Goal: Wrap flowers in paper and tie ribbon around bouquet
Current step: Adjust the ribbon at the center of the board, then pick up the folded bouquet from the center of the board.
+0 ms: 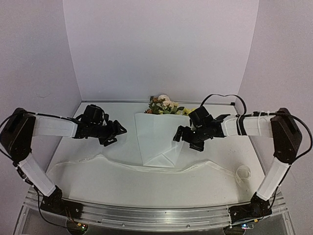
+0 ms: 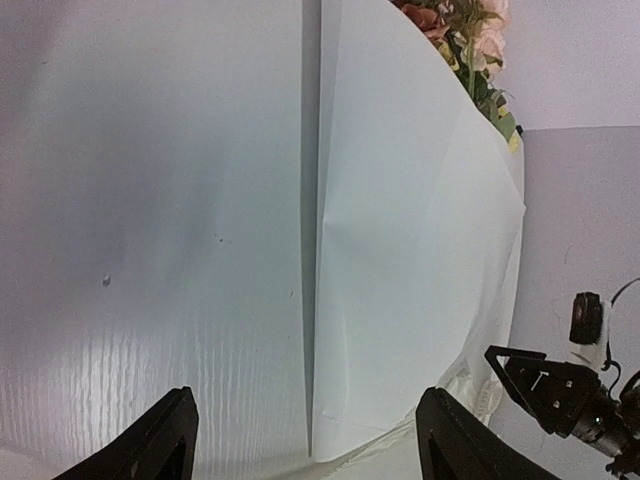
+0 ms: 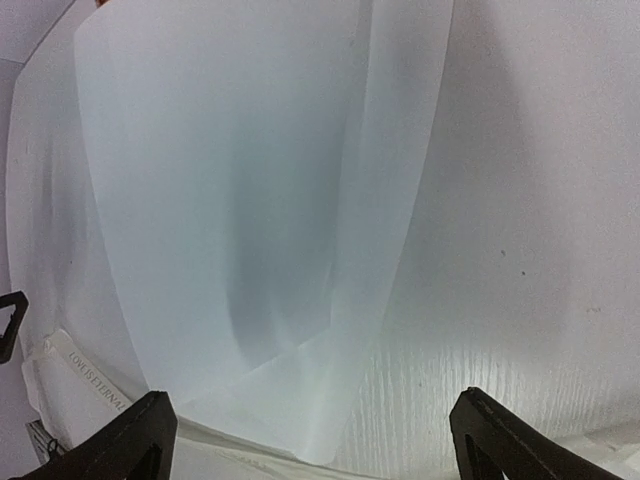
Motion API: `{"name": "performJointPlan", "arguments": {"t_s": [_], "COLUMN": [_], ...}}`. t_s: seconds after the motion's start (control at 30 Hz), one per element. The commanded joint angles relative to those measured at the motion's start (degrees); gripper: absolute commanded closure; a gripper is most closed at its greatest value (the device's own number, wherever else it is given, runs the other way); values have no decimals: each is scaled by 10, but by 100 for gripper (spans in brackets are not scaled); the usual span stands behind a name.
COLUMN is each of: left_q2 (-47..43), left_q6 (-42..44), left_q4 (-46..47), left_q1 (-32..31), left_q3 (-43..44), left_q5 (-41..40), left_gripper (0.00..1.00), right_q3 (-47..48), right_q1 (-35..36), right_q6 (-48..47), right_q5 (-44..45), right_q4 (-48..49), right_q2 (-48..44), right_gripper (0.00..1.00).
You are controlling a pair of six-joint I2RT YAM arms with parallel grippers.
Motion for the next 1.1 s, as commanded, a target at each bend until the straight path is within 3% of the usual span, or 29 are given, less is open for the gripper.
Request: {"name": "performJointPlan", "arguments": {"t_s": [0.0,0.23,0.63,0.87,1.07], "left_q2": [105,226,326,345,348], "left_q6": [51,56,-2,-28,-40], "left_q4": [77,70,77,67,29], "left_q1": [26,30,18,12,13], "left_q3": [80,175,241,276,304], "left_q5": [135,158,169,176,186], "left_gripper": [22,24,35,56,72], "right_q3": [33,32,57,95,128], "right_q1": [-32,-57,-60,-61,-65], "right_q6": [-5,19,56,92,110], "right_q5": [-78,-104,-128,-140,-149], "right_q4": [55,104,126,96,40], "right_q2": [61,115,151,157,153], "right_gripper": [2,4,48,75,89]}}
